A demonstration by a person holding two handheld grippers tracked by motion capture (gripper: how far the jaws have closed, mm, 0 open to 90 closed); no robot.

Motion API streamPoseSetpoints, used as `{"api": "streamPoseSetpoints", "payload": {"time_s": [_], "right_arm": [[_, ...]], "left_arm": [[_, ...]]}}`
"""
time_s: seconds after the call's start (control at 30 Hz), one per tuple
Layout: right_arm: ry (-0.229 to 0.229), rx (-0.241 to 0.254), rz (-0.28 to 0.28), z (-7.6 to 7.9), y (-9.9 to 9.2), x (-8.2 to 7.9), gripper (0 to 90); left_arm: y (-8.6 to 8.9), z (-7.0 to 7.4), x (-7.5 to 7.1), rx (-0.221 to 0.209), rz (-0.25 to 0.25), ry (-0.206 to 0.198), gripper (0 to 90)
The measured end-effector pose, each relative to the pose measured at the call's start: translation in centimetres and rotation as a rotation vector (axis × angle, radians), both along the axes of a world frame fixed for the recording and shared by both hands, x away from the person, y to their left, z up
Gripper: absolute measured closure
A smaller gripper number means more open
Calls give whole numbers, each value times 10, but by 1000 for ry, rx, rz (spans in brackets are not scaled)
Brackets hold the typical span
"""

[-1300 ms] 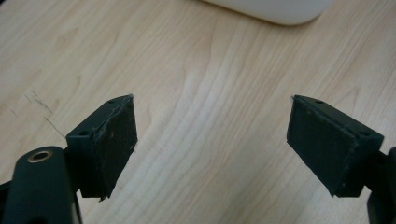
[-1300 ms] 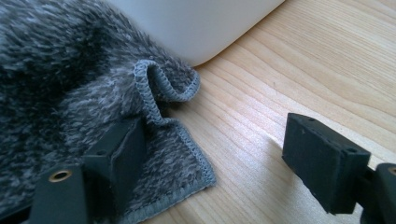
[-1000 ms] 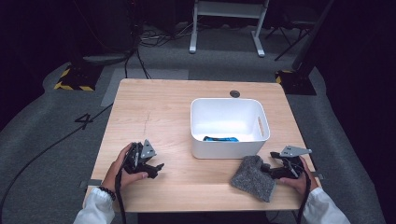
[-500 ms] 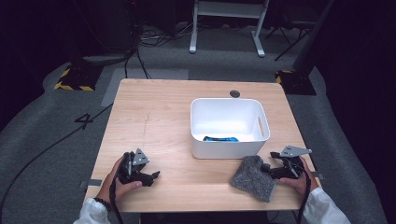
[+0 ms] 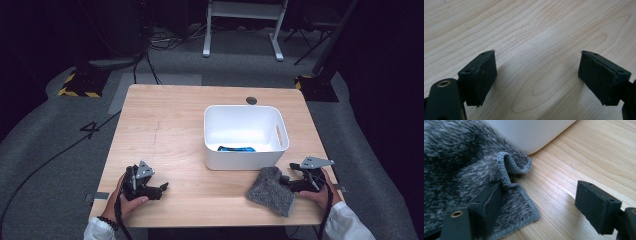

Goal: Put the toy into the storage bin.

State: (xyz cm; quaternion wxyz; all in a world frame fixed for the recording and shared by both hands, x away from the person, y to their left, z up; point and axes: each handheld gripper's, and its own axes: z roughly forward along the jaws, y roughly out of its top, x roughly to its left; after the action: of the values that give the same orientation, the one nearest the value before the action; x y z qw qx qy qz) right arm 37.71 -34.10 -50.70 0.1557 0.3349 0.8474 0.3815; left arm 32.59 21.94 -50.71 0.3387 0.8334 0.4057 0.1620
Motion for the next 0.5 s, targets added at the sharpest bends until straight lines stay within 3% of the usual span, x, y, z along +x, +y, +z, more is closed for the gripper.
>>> {"api": "streamPoseSetpoints", "payload": {"time_s": [0.5], "right_arm": [[1, 1, 0, 0, 0, 0, 217]], "left_arm": [[0, 0, 2, 3, -2, 0, 150]]}}
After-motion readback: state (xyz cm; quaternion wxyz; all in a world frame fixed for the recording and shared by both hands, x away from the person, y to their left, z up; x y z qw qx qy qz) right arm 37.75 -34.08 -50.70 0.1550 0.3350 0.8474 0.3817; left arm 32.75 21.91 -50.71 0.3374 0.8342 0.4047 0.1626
